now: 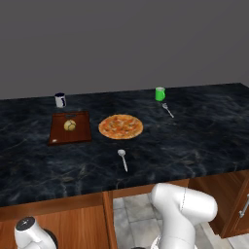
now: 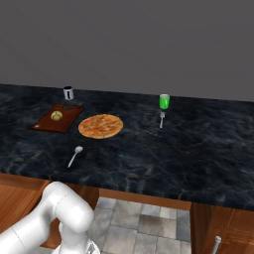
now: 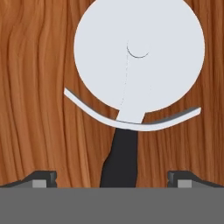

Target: Take the pizza cutter from the drawer on the left and place it on the dining counter for cutting.

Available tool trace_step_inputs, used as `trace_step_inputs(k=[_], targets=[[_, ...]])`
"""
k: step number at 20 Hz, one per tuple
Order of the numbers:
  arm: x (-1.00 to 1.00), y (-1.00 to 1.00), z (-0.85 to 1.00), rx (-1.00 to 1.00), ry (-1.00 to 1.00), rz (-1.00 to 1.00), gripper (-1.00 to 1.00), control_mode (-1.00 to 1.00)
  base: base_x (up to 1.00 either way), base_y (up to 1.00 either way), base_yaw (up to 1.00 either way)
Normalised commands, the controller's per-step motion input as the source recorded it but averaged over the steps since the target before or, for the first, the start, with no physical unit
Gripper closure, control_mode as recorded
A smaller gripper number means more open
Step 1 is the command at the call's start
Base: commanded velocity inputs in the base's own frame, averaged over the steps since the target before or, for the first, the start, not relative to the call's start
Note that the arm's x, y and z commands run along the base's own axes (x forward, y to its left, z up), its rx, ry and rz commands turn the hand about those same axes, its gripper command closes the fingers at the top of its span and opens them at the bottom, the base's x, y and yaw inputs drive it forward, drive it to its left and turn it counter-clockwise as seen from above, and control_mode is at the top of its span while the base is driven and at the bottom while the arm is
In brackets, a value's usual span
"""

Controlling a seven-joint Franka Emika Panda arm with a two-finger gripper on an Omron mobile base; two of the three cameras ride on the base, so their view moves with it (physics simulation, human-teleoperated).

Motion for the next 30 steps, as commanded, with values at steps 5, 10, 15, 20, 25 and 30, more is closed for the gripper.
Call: trace_step_inputs(k=[5, 10, 15, 20, 25, 30], targets=[[0.00, 0.00, -0.11, 0.00, -0.02, 0.00, -1.00, -1.00, 0.00, 0.00, 0.00], [0.00, 0.00, 0.00, 0.00, 0.00, 0.00, -1.00, -1.00, 0.00, 0.00, 0.00], [0.00, 0.00, 0.00, 0.00, 0.00, 0.00, -1.00, -1.00, 0.00, 0.00, 0.00], [0.00, 0.00, 0.00, 0.00, 0.00, 0.00, 1.00, -1.00, 0.00, 0.00, 0.00], [0.00, 0.00, 0.00, 0.00, 0.00, 0.00, 1.00, -1.00, 0.00, 0.00, 0.00], [0.00, 0.00, 0.00, 0.00, 0.00, 0.00, 1.00, -1.00, 0.00, 0.00, 0.00]])
